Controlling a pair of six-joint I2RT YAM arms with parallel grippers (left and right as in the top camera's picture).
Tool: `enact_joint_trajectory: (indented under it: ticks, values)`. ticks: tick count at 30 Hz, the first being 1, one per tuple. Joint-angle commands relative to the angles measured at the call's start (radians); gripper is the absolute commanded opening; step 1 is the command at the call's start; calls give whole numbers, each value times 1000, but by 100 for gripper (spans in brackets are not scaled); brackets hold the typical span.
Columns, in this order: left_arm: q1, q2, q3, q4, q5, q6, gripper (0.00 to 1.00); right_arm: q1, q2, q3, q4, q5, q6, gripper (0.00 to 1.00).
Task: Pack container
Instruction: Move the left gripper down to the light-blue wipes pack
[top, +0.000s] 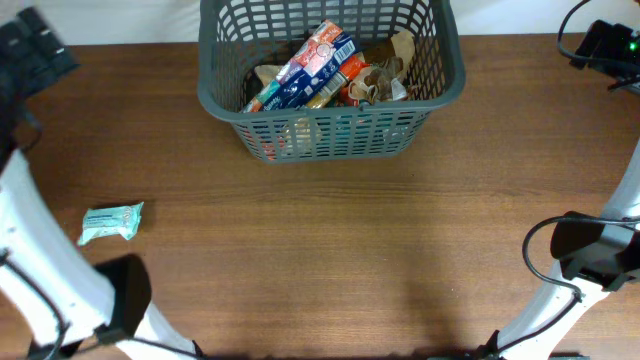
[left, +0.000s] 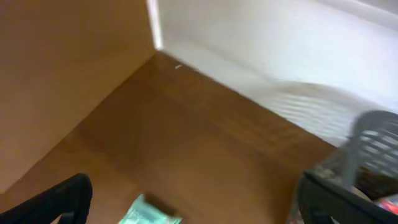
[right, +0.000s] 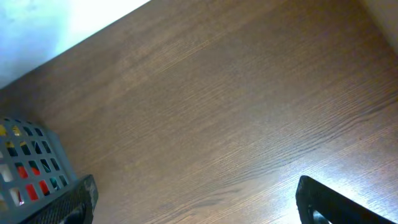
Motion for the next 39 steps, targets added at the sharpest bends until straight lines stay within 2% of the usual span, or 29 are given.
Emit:
enact_joint_trajectory:
  ticks: [1, 6, 9, 11, 18, 23, 25, 32, 39]
  values:
    - [74, -63, -158, -4, -68, -129, 99, -1, -13, 3, 0, 9, 8, 99]
    - [195, -127, -428, -4, -76, -418, 99, -1, -13, 3, 0, 9, 8, 99]
    - [240, -133, -546, -3, -75, -554, 99, -1, -13, 3, 0, 9, 8, 99]
    - [256, -133, -625, 10, -73, -603, 99, -1, -13, 3, 0, 9, 8, 99]
    - [266, -133, -933, 201, 60, -634, 99, -1, -13, 3, 0, 9, 8, 99]
    - [266, -133, -1162, 301, 130, -839, 99, -1, -13, 3, 0, 9, 8, 99]
    - [266, -133, -1236, 346, 146, -873, 99, -1, -13, 3, 0, 9, 8, 99]
    - [266, -132, -1428, 420, 144, -926, 99, -1, -13, 3, 0, 9, 8, 99]
    - [267, -132, -1533, 480, 135, -935, 99, -1, -13, 3, 0, 9, 8, 99]
